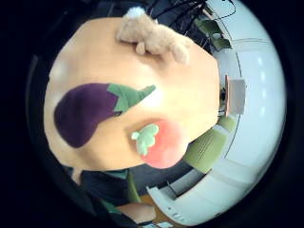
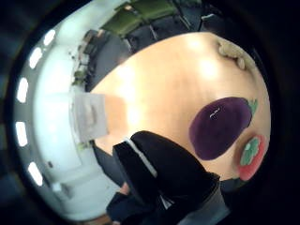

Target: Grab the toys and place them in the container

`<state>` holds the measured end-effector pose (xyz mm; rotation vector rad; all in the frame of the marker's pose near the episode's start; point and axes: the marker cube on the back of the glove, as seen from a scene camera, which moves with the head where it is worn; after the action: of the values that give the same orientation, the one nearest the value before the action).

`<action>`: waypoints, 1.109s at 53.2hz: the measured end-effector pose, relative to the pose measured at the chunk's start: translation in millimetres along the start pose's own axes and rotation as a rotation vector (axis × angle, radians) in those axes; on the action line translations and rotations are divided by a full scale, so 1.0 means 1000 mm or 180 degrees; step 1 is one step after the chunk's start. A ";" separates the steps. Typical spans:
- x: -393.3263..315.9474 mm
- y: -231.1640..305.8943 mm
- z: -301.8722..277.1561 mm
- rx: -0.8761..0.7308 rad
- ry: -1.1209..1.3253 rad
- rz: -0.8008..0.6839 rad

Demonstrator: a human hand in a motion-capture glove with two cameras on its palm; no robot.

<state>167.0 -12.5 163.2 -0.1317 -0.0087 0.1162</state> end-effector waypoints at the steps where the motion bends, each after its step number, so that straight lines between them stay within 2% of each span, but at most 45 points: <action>1: 0.002 -0.001 0.005 -0.0029 0.0001 0.0007; 18: 0.016 -0.003 0.066 -0.0506 -0.0045 0.0009; 27: 0.021 0.007 0.079 -0.0744 0.0036 0.0043; 48: 0.015 0.026 0.070 -0.0558 0.0209 -0.0026; 59: 0.008 0.025 0.069 -0.0026 0.0349 -0.0128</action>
<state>170.5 22.0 228.1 -0.1457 0.0976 0.0688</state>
